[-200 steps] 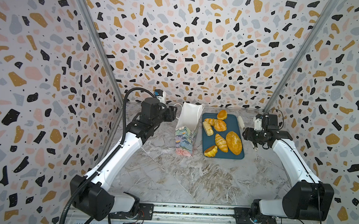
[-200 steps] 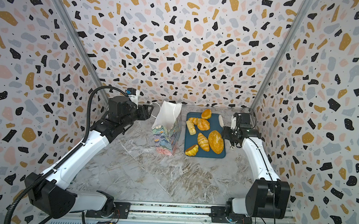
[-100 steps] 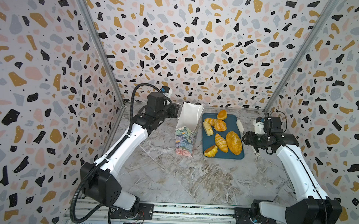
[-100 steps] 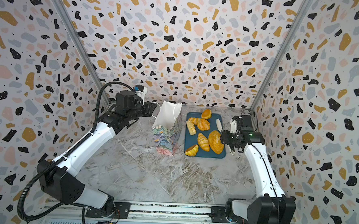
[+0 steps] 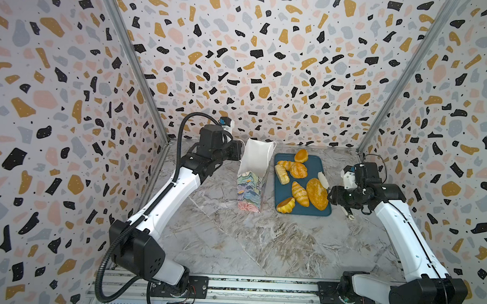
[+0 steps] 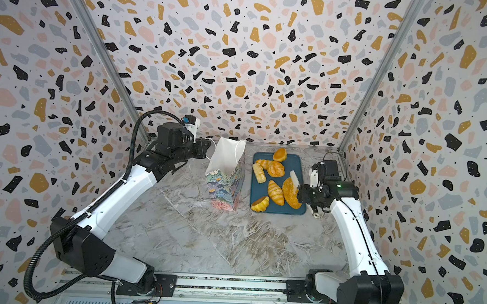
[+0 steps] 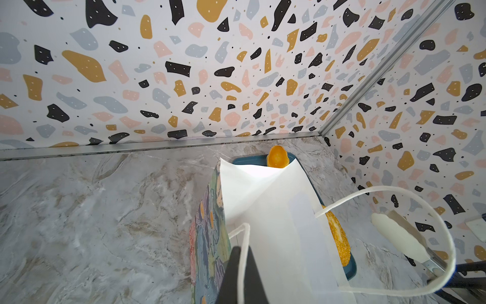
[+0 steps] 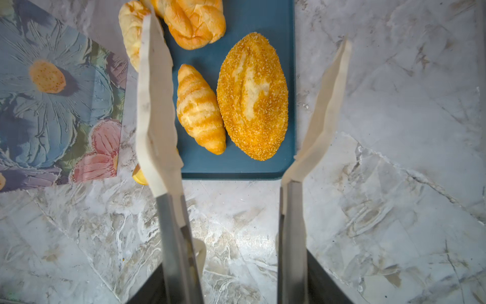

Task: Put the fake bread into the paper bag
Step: 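Move the open tongs over the sesame loaf with the right gripper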

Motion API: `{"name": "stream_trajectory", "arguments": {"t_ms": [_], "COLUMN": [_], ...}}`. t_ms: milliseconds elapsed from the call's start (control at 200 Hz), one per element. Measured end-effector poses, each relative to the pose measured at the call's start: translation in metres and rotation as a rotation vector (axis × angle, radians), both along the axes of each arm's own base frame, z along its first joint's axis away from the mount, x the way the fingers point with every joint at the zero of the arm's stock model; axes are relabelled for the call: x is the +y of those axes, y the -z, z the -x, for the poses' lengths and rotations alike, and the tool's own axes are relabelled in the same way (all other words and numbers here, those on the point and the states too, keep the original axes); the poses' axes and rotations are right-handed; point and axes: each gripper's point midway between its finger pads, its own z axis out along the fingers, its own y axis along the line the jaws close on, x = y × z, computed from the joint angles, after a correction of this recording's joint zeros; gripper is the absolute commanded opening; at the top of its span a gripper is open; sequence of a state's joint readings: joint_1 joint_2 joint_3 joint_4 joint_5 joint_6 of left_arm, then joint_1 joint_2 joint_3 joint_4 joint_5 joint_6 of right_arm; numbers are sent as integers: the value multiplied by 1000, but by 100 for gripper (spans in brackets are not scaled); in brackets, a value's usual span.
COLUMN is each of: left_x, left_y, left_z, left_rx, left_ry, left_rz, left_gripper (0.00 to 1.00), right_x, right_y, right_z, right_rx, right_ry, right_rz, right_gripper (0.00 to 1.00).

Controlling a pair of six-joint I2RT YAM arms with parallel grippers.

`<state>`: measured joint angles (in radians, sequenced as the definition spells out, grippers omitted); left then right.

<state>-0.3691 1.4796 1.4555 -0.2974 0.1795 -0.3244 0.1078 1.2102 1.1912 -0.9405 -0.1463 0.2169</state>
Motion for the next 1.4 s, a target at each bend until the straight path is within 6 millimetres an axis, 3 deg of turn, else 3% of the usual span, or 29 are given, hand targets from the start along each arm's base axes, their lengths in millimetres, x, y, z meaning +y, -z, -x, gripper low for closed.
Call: {"name": "stream_trajectory", "arguments": {"t_ms": [170,365,551,881,1402], "left_x": [1,-1,3,21,19], "left_y": [2,1,5,11,19], "left_z": [3,7,5,-4,-3], "left_rx": [0,-6,2,22,33], "left_ry": [2,21,19,-13,0], "left_rz": [2,23,33,79,90], "left_gripper": [0,0,0,0,0], "right_x": [5,-3,-8,-6,4], "right_y": [19,44,44,55,78], "right_z": [8,5,-14,-29,-38], "right_rx": [86,203,218,255,316], "right_ry": [-29,-21,-12,-48,-104], "right_rz": [67,164,215,240,260], "right_gripper": [64,64,63,64,66]}}
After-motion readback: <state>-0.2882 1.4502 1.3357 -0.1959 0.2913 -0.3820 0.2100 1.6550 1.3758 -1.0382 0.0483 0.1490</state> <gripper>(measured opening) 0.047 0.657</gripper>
